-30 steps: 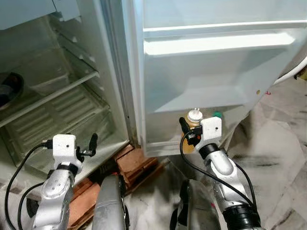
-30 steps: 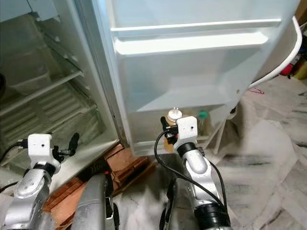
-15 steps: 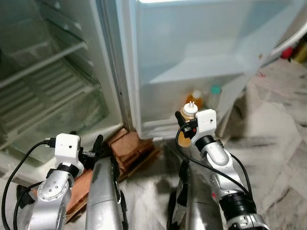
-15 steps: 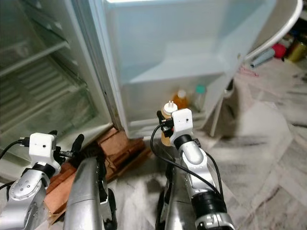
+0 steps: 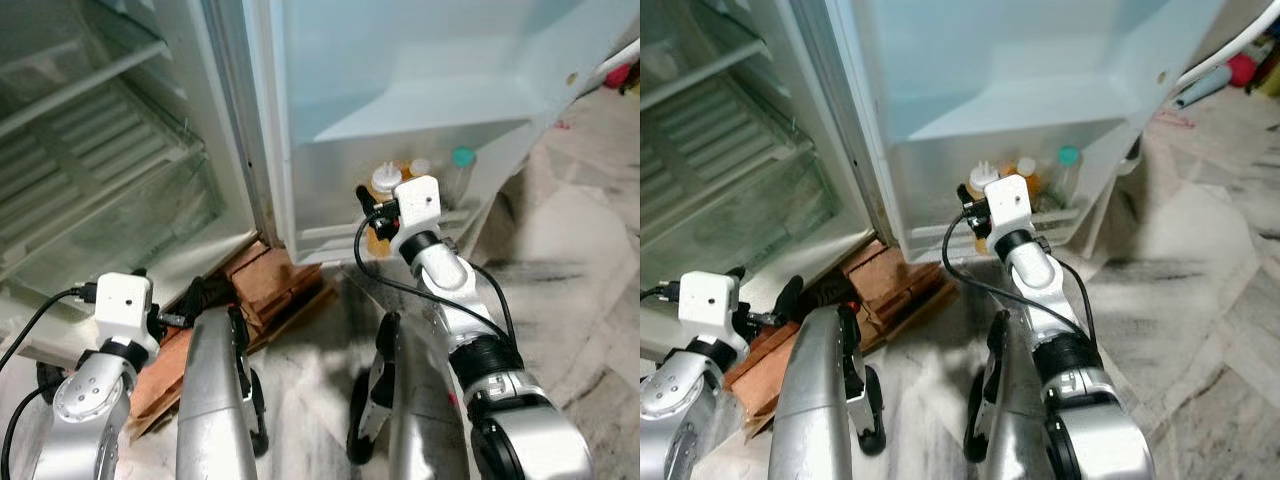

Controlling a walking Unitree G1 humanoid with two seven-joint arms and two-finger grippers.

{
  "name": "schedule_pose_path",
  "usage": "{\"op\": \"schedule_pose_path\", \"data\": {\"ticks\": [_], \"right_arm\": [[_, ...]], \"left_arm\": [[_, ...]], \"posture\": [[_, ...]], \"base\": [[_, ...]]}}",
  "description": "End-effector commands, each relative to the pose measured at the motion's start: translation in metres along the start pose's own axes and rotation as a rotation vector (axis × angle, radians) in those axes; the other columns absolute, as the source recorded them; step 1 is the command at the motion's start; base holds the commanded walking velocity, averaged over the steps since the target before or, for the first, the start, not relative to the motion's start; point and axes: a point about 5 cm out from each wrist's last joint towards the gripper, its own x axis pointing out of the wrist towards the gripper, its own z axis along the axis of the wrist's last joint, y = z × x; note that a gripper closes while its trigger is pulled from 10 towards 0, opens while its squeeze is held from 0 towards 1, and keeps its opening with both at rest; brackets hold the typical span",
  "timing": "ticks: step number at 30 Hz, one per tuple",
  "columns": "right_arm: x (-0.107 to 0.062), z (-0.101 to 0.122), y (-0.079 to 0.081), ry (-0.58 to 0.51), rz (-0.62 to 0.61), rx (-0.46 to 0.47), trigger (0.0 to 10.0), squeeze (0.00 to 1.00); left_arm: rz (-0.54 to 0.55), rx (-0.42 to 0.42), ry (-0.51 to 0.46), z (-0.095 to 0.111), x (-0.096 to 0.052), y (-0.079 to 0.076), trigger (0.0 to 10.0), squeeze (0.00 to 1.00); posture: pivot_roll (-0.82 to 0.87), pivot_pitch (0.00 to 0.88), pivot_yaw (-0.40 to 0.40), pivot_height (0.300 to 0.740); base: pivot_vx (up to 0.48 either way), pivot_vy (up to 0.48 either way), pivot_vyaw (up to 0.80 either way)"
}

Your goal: Restocking fridge

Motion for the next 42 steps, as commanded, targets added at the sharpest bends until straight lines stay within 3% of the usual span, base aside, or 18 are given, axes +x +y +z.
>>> {"op": "schedule_pose_path", "data": {"ticks": [1,10,13,15,28,35,40,41,42], "right_arm": [[0.002,0.001,-0.002,-0.01,-0.014,-0.025,10.0,0.0],[0.027,0.021,-0.008,-0.044,-0.046,-0.111,10.0,0.0],[0.031,0.026,-0.006,-0.055,-0.048,-0.126,10.0,0.0],[0.034,0.03,0.0,-0.079,-0.039,-0.19,10.0,0.0],[0.034,0.014,0.006,0.014,-0.085,-0.273,10.0,0.0],[0.023,-0.012,0.003,0.169,-0.14,-0.193,10.0,0.0],[0.019,-0.018,-0.005,0.205,-0.166,-0.113,10.0,0.0],[0.018,-0.019,-0.008,0.213,-0.186,-0.091,10.0,0.03],[0.017,-0.02,-0.01,0.217,-0.199,-0.075,10.0,0.58]], "left_arm": [[-0.004,0.0,0.011,0.0,-0.005,-0.001,10.0,0.0],[-0.014,-0.004,0.035,0.005,-0.024,-0.005,10.0,0.0],[-0.003,-0.001,0.045,0.007,-0.029,-0.003,10.0,0.0],[0.004,0.006,0.058,0.008,-0.036,-0.001,10.0,0.0],[-0.001,0.01,0.096,0.01,-0.049,-0.004,10.0,0.0],[-0.01,0.015,0.102,0.012,-0.045,-0.004,10.0,0.0],[-0.015,0.018,0.104,0.011,-0.042,-0.005,10.0,0.0],[-0.017,0.02,0.103,0.01,-0.039,-0.005,10.0,0.0],[-0.02,0.023,0.101,0.011,-0.038,-0.005,10.0,0.0]], "posture": [[0.18,0.302,-0.017,0.521],[0.22,0.357,-0.003,0.521],[0.23,0.371,0.001,0.521],[0.24,0.395,0.007,0.521],[0.26,0.442,0.022,0.521],[0.26,0.437,0.026,0.521],[0.25,0.428,0.028,0.521],[0.25,0.421,0.029,0.521],[0.25,0.417,0.029,0.521]], "base": [[0.0,0.0,0.0],[0.0,0.0,0.0],[0.0,0.0,0.0],[0.0,0.0,0.0],[0.0,0.0,0.0],[0.0,0.0,0.0],[0.0,0.0,0.0],[0.0,0.0,0.0],[0.0,0.0,0.0]]}}
